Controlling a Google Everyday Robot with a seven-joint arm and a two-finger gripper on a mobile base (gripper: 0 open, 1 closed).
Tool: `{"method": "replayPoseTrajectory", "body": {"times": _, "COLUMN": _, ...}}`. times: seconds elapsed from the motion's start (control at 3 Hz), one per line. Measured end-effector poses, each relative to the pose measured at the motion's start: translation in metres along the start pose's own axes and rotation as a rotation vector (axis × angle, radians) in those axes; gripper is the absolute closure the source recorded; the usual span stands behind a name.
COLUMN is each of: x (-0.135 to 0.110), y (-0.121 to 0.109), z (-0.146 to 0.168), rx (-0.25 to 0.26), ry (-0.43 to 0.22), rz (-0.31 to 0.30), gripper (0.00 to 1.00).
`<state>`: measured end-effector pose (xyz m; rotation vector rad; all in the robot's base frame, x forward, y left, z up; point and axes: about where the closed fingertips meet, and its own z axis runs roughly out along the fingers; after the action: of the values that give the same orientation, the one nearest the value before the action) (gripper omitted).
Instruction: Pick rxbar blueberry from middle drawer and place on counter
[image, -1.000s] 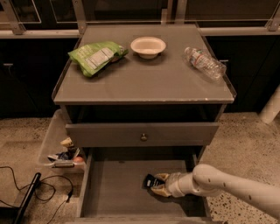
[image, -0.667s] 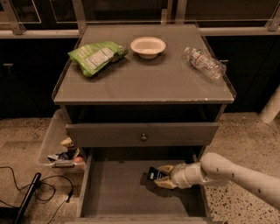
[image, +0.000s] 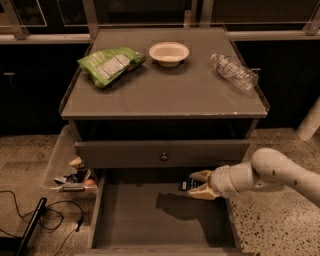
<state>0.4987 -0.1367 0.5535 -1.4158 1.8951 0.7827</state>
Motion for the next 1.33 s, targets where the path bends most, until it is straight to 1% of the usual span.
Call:
{"method": "replayPoseTrajectory", "body": {"times": 0.33, "x": -0.041, "y": 0.000, "z": -0.058, "rx": 0.084, "ry": 0.024, "rz": -0.066, "gripper": 1.00}}
{"method": "replayPoseTrajectory", "body": {"times": 0.67, "x": -0.057, "y": 0.000, "z": -0.076, "rx": 0.114, "ry": 0.037, "rz": -0.093, "gripper": 1.00}}
{"method": "replayPoseTrajectory", "body": {"times": 1.0, "x": -0.057, "y": 0.000, "z": -0.076, "rx": 0.114, "ry": 0.037, "rz": -0.093, "gripper": 1.00}}
{"method": "replayPoseTrajectory", "body": {"times": 1.33, "x": -0.095, "y": 0.018, "z": -0.097, "rx": 0.143, "ry": 0.053, "rz": -0.174, "gripper": 1.00}}
